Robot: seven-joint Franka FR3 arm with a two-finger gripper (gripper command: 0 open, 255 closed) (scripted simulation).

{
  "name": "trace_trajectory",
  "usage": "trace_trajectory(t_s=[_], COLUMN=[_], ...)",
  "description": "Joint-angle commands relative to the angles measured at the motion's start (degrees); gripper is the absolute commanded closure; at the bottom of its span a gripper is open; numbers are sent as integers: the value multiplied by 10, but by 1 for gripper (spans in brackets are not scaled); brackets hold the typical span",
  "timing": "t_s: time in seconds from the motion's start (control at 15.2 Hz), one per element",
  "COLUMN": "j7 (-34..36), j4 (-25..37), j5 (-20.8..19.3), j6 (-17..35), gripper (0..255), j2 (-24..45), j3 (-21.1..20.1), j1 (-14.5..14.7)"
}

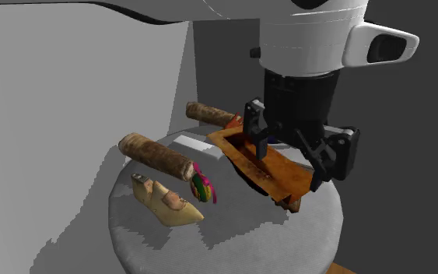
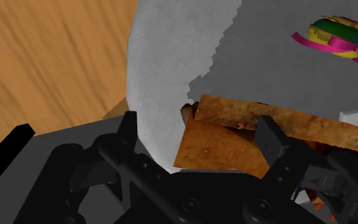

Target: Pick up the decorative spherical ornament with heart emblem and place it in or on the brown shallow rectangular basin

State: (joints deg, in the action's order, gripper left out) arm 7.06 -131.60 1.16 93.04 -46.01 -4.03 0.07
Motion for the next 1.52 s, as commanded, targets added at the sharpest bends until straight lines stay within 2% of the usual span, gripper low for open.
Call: trace_trajectory(t_s=[0.0, 0.66, 1.25, 1.45], j7=[0, -196, -375, -386], j4=[0, -43, -103, -120], j5=[0, 14, 28, 29], j6=[0, 113, 198, 220], gripper=[0, 0, 0, 0], j2=[0, 77, 113, 119], j3=[0, -37, -71, -75], j1=[0, 129, 246, 254])
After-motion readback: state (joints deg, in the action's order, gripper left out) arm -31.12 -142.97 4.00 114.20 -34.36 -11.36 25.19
